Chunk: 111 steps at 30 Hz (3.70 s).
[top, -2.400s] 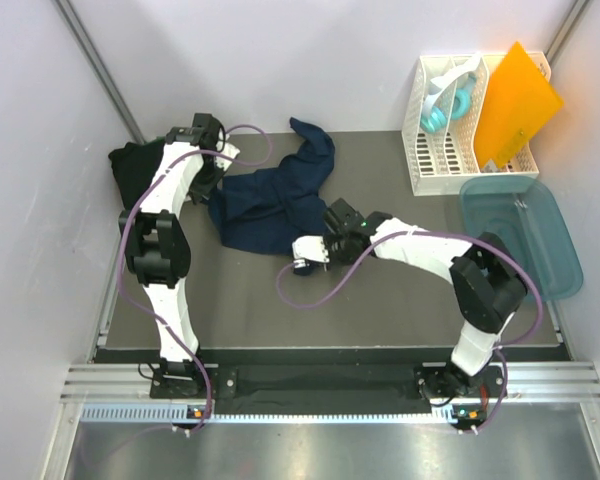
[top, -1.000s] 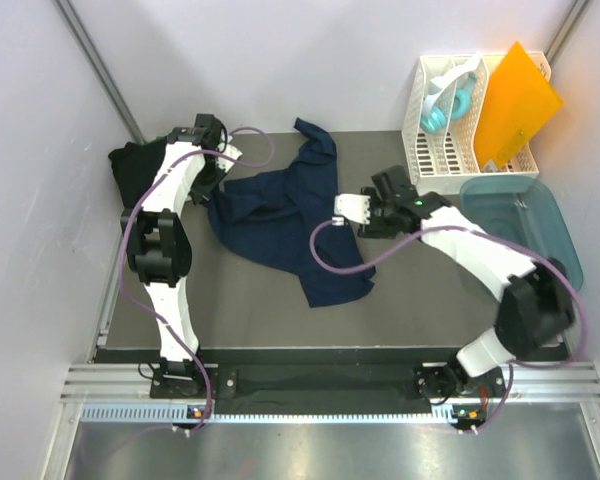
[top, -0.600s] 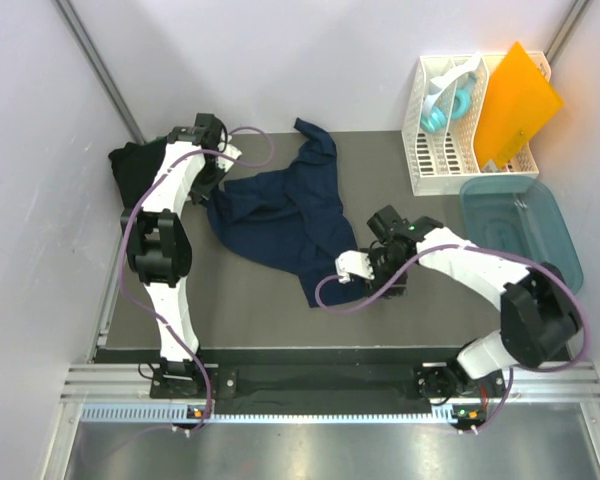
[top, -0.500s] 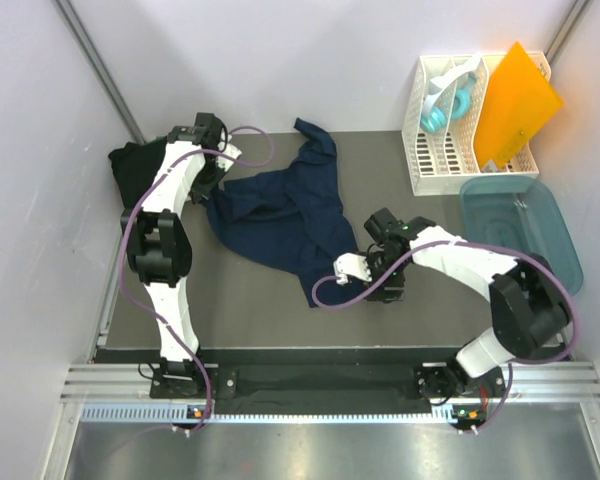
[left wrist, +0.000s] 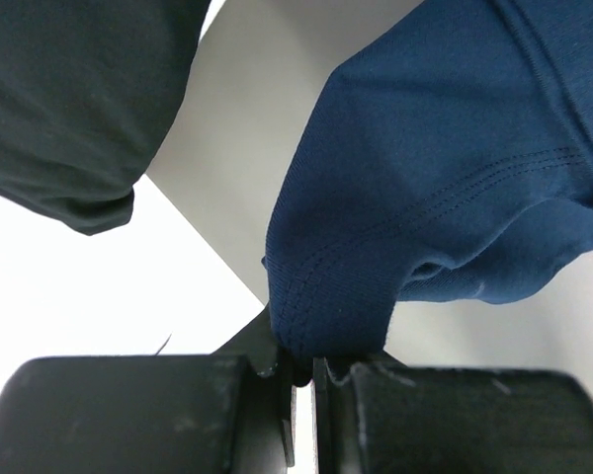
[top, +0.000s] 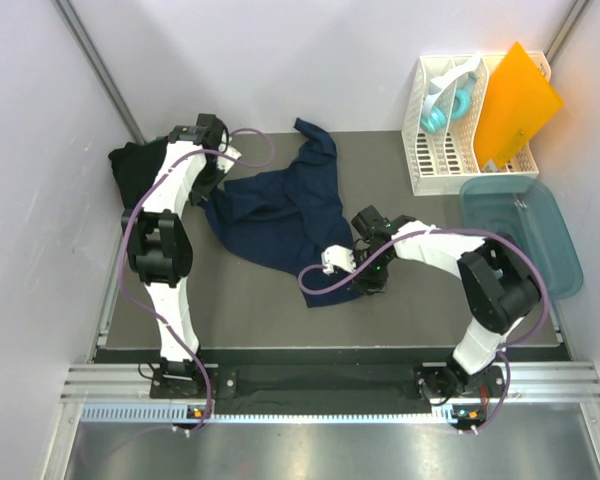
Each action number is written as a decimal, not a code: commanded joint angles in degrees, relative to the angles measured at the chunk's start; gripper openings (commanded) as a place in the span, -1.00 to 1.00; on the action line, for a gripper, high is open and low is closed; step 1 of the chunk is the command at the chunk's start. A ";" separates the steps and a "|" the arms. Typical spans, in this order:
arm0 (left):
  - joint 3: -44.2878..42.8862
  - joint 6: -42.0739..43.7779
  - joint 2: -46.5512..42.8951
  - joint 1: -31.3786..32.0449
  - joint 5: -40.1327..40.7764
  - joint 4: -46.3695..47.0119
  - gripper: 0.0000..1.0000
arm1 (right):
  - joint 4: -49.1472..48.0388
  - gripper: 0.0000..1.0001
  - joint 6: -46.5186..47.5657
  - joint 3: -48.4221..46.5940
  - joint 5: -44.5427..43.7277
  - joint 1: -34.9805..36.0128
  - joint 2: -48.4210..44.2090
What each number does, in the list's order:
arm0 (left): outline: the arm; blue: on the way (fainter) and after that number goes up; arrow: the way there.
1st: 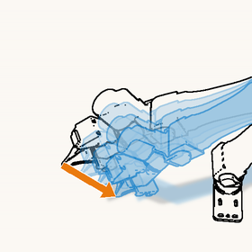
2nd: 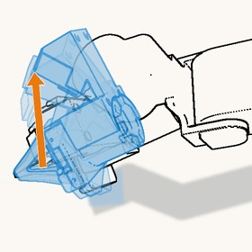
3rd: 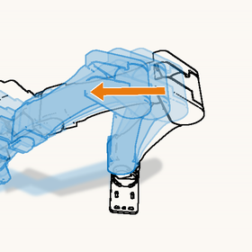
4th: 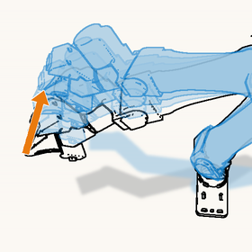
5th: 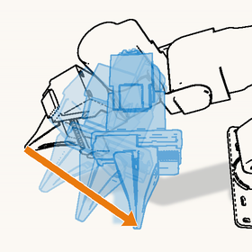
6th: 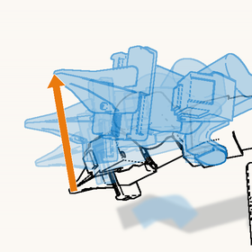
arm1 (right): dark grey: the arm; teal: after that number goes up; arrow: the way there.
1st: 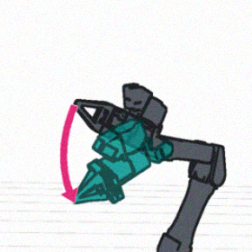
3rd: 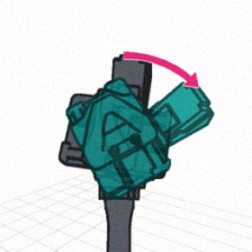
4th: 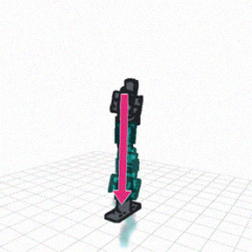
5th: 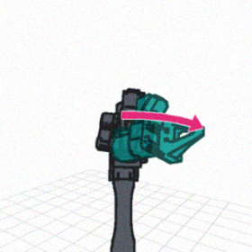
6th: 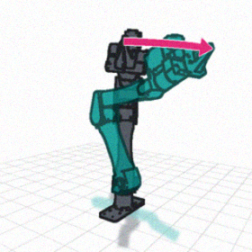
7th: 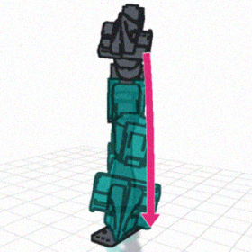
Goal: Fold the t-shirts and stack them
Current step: Flatten out the tshirt
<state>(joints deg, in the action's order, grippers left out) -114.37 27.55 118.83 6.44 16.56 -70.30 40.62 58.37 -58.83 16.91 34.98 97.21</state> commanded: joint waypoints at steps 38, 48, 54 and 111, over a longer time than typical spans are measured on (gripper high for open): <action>-7.53 8.30 0.09 0.15 -1.09 -2.46 -1.00 | -12.49 -1.00 12.99 -32.49 -41.95 -15.82 -10.55; -4.05 12.88 -6.40 0.24 -6.88 2.00 -1.00 | -17.42 -1.00 14.76 -35.91 -43.71 -17.14 -8.09; 5.28 13.32 -11.86 0.42 -9.79 7.46 -0.39 | -17.59 -1.00 14.41 -36.36 -43.54 -17.23 -7.47; 51.18 38.73 -19.16 21.51 -18.49 52.11 -1.00 | -15.92 -1.00 8.34 -40.84 -42.83 -15.82 1.23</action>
<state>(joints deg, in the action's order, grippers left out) -59.90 66.67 99.31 28.12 -2.72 -17.80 27.83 67.85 -96.55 -24.99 18.85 98.19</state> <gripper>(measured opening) 0.027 0.022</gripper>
